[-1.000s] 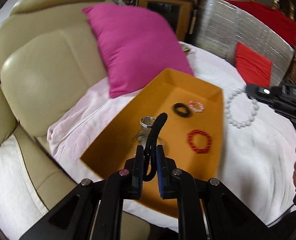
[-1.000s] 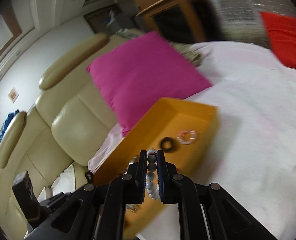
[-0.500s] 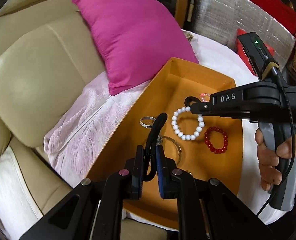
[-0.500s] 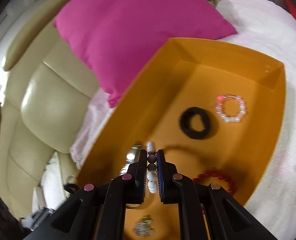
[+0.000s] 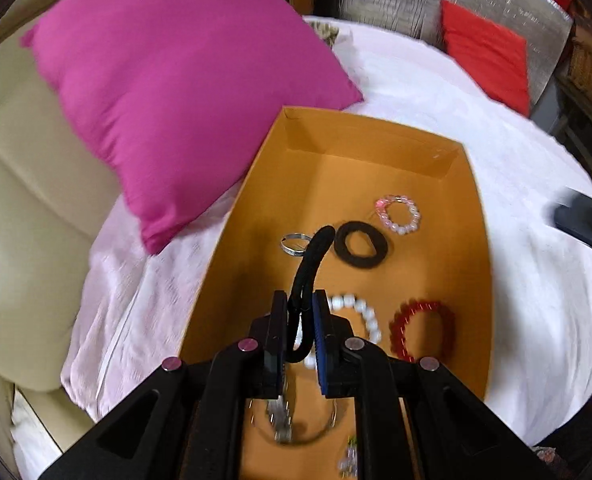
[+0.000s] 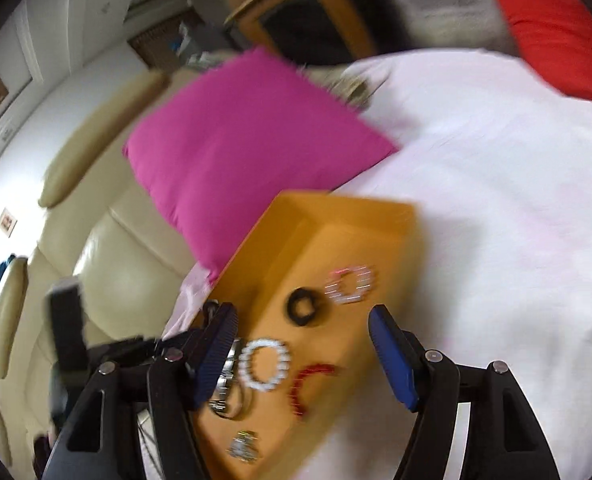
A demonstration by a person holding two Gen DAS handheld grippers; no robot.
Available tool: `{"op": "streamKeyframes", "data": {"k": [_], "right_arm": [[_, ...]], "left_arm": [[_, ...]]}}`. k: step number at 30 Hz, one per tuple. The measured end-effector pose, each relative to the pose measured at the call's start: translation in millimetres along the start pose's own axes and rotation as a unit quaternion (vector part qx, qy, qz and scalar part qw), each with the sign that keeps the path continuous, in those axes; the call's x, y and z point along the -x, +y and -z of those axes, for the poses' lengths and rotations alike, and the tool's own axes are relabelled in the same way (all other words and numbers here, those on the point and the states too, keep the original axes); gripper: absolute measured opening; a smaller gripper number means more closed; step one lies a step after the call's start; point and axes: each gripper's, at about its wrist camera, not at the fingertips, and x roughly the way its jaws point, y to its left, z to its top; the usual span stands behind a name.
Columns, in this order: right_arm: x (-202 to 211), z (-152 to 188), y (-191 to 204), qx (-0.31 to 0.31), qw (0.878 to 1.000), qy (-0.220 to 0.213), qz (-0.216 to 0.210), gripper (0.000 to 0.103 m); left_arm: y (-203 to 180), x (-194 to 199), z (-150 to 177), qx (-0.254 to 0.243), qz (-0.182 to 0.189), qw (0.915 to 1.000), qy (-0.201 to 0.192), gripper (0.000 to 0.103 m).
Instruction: Organize jewelry
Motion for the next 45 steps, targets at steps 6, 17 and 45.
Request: {"op": "streamKeyframes", "data": {"k": [6, 17, 45], "right_arm": [[63.3, 11.8, -70.8, -0.028, 0.999, -0.025, 0.029, 0.072], [71.5, 37.7, -47.5, 0.036, 0.999, -0.002, 0.026, 0.070], [173.2, 129.3, 89.8, 0.217, 0.974, -0.050, 0.039, 0.070]], "left_arm": [[-3.4, -47.7, -18.9, 0.014, -0.026, 0.9983, 0.050, 0.013], [-7.3, -31.3, -7.7, 0.028, -0.088, 0.9953, 0.029, 0.050], [-59.5, 233.7, 169.9, 0.039, -0.270, 0.9438, -0.186, 0.081]]}}
